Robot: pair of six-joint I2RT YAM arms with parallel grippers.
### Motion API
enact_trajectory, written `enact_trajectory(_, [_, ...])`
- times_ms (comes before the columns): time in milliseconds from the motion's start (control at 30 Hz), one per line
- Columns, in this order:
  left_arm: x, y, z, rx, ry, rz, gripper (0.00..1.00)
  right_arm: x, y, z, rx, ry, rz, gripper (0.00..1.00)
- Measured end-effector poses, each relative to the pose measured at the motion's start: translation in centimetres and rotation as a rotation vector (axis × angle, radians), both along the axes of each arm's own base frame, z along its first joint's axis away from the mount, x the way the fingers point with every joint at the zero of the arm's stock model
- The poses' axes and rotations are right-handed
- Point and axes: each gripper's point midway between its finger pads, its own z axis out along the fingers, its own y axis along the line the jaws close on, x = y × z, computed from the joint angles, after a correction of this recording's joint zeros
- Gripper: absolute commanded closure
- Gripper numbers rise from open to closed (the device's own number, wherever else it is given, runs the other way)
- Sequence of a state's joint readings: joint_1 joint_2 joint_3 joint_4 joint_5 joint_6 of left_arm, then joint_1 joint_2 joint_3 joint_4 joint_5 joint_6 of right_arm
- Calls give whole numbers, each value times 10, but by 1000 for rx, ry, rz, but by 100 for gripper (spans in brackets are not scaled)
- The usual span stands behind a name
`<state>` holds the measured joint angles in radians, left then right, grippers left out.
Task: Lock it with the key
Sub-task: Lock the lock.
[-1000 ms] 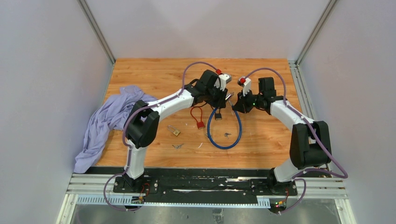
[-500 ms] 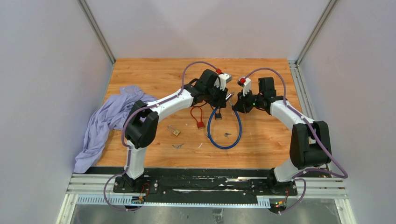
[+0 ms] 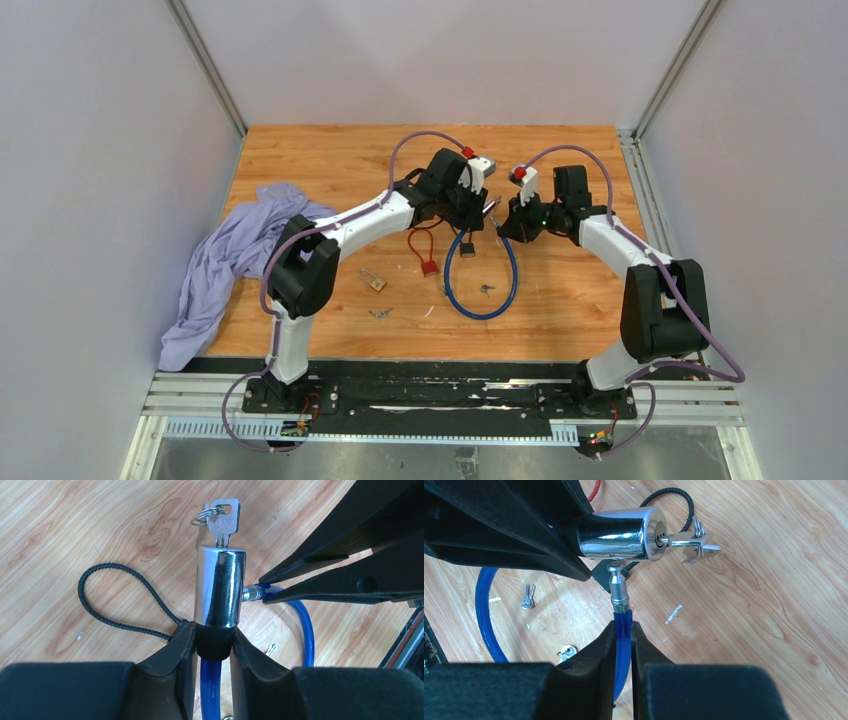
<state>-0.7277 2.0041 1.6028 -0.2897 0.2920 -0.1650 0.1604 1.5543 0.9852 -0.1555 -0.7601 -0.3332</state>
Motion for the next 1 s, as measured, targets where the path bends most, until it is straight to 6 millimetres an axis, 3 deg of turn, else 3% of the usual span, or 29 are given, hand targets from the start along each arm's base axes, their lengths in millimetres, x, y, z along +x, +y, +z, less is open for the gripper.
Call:
enact_trajectory(533, [-5, 3, -11, 21, 9, -9, 100, -2, 0, -2, -2, 13, 0, 99])
enact_trajectory(1000, [-6, -1, -7, 15, 2, -17, 100, -3, 1, -1, 6, 15, 6, 99])
